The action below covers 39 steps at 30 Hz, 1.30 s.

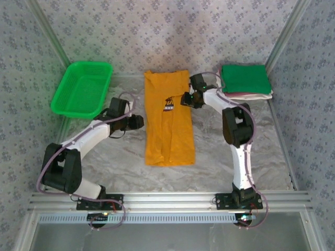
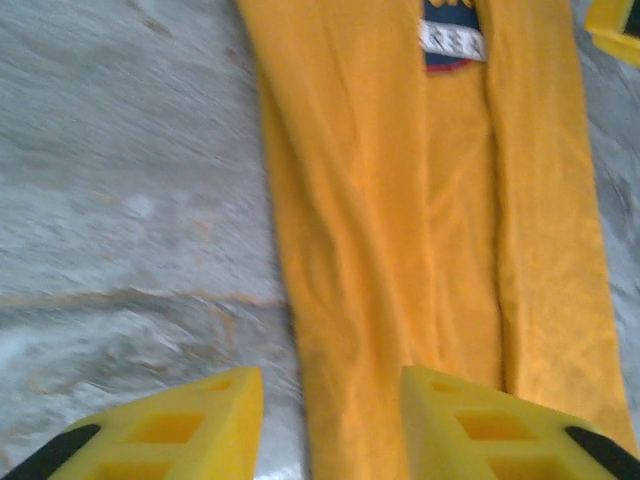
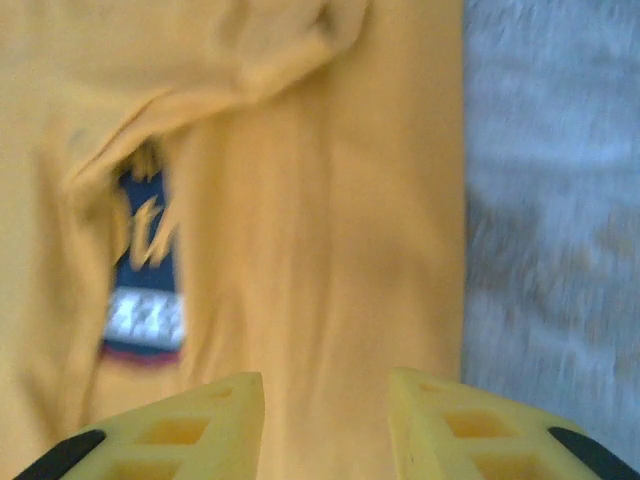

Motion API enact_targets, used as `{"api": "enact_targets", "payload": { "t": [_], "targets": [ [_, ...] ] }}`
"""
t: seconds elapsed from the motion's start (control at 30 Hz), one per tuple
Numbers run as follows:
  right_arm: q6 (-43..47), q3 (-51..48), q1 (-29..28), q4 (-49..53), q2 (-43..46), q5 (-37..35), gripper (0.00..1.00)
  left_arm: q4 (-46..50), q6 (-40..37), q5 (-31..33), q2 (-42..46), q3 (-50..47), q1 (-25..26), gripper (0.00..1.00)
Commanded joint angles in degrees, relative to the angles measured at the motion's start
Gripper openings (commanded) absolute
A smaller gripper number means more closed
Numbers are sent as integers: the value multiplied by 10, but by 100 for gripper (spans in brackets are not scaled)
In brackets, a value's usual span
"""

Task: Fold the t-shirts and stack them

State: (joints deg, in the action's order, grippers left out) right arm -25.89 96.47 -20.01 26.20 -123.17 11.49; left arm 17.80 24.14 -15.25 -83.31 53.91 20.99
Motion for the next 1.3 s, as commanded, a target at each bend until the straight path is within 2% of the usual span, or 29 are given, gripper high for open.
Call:
{"api": "enact_targets", "payload": {
  "t": [0.0, 0.17, 0.3, 0.53, 0.67, 0.83, 0.93, 1.03, 1.2, 1.27],
  "targets": [
    [-27, -116, -36, -47, 133, 61, 40, 35, 3, -49, 12, -7, 23, 44],
    [-94, -313, -86, -185, 209, 165, 39, 56, 28, -75, -11, -17, 63, 42],
    [-133, -374, -142, -210, 217, 209, 39, 63, 50, -71, -11, -41, 95, 42],
    [-166, -405, -185, -245, 192, 229, 35, 6, 87, -71, -38, -90, 120, 39],
    [-177, -404, -199, -260, 177, 254, 34, -18, 100, -63, -38, -109, 122, 30],
    [-176, -403, -205, -262, 163, 262, 30, -13, 99, -42, -33, -119, 122, 9],
    [-176, -398, -207, -263, 152, 270, 29, -6, 105, -23, -19, -128, 122, 0],
    [-180, -396, -209, -273, 154, 274, 11, 6, 106, -3, -4, -134, 122, 0],
    [-174, -378, -217, -252, 167, 276, 1, 13, 111, 23, 22, -147, 122, 0],
    [-164, -362, -225, -228, 170, 270, 0, 11, 112, 36, 36, -155, 121, 0]
  ]
}}
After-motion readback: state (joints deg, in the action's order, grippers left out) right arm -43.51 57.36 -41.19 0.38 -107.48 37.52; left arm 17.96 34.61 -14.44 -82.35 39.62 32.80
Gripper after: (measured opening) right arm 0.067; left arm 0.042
